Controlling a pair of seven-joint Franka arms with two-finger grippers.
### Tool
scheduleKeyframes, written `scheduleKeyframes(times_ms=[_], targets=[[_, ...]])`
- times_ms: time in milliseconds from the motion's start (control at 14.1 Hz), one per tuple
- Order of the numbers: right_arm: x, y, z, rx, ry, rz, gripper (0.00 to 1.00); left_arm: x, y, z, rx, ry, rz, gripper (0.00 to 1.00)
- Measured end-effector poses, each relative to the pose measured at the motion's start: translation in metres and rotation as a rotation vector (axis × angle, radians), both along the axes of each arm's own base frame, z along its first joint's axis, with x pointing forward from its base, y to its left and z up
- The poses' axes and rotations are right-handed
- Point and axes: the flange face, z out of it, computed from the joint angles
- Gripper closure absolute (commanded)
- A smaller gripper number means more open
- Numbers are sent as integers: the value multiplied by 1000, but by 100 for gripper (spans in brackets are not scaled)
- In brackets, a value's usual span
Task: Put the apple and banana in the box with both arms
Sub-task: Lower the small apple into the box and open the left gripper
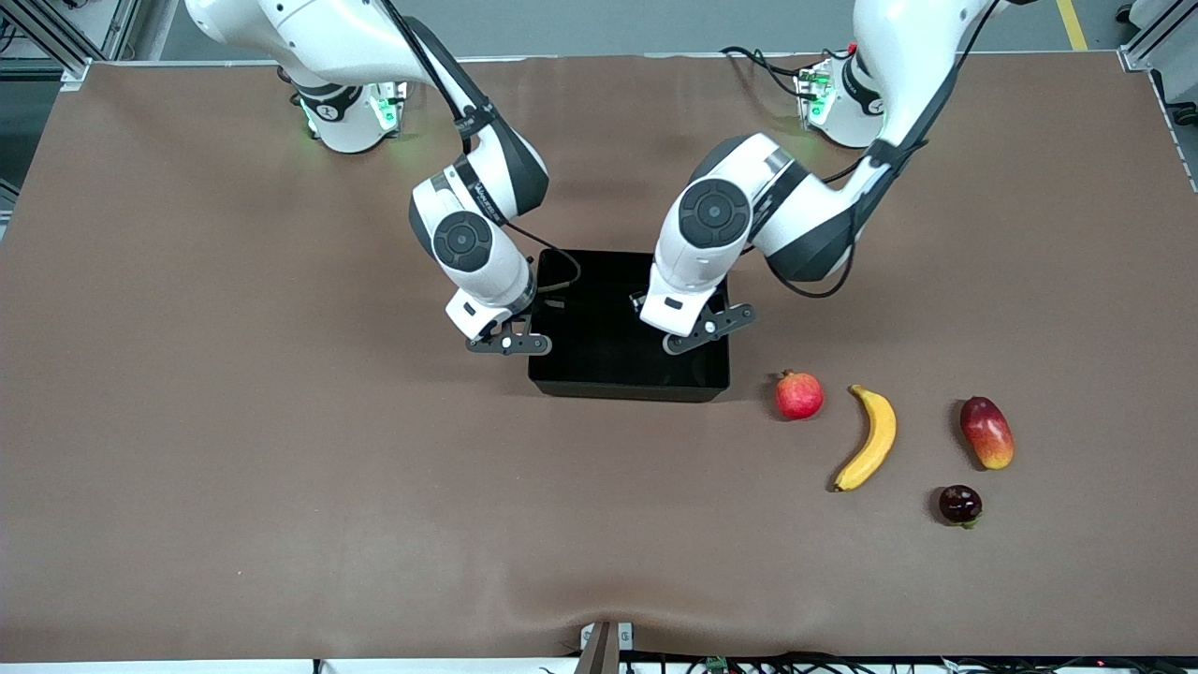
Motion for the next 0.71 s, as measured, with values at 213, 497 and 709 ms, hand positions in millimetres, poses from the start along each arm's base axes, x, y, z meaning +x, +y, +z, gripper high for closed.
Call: scheduleKeyframes(times_ms=[213, 497, 709], targets=[[1, 1, 1, 6, -6, -5, 0, -17, 8, -41, 16, -3, -3, 100], [6, -1, 4, 7, -11, -22, 0, -36, 15, -75, 39, -7, -6, 100], [14, -9, 15, 12, -28, -40, 0, -40, 16, -97, 29, -6, -15, 100]])
